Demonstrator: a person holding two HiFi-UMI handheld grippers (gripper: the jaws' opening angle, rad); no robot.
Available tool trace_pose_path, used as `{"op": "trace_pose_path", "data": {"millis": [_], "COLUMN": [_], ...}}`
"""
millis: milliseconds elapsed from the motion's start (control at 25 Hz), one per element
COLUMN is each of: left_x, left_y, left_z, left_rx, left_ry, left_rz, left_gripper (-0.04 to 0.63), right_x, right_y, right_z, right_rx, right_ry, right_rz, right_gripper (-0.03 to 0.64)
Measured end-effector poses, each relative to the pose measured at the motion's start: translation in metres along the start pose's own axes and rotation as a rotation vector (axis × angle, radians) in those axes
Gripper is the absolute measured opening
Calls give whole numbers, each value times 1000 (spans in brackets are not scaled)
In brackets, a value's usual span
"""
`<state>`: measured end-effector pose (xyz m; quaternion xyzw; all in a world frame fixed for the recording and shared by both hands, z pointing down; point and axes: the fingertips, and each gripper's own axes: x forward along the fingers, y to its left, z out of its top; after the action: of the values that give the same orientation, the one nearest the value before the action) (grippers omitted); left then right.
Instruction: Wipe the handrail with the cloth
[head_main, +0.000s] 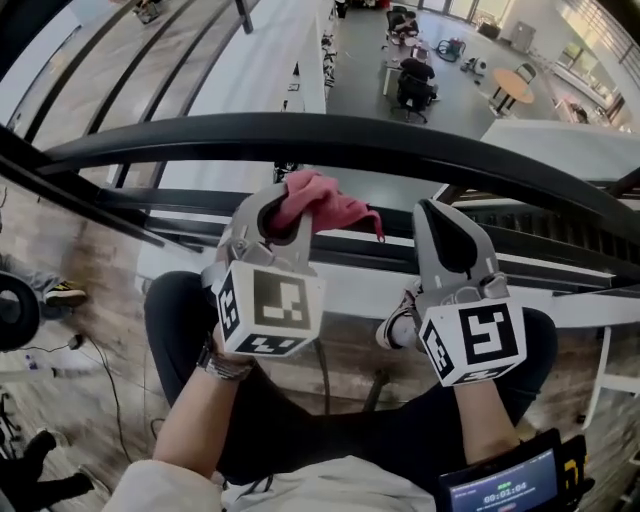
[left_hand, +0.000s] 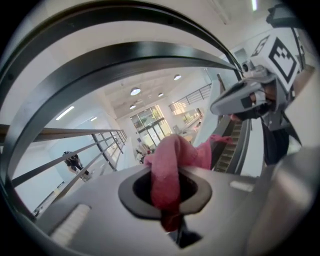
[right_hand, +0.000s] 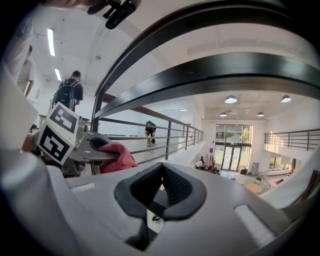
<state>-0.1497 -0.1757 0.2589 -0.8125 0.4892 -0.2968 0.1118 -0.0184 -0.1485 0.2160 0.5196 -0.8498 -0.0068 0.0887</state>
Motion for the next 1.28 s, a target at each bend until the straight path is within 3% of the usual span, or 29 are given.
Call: {"op": "trace_pose_path", "data": {"millis": [200, 400, 600, 800, 920, 1120, 1280], "left_x": [-2, -1, 2, -2, 3, 7, 9], "left_y": [13, 8, 9, -4, -16, -23, -24], "left_z": [-5, -1, 13, 27, 38, 58, 50], "left_rx": [-34, -77, -26, 26, 18, 68, 24], "left_ry": [-18, -8, -31, -17, -31, -56, -17], "left_rz": [55, 35, -1, -27, -5, -12, -33], "left_gripper": [25, 25, 25, 25, 25, 25, 25], "right_x": [0, -3, 5, 4, -4, -16, -19], "right_y": [-4, -13, -13, 4, -17, -52, -51], "right_z": [-19, -19, -13, 2, 15, 4, -2], "right_rx": [14, 62, 58, 134, 138, 130, 114], "right_ry": [42, 60, 69, 41, 8, 33, 48], "right_rz": [-15, 1, 19, 67, 43, -19, -23], "right_gripper": [2, 2, 2, 2, 2, 2, 2]}}
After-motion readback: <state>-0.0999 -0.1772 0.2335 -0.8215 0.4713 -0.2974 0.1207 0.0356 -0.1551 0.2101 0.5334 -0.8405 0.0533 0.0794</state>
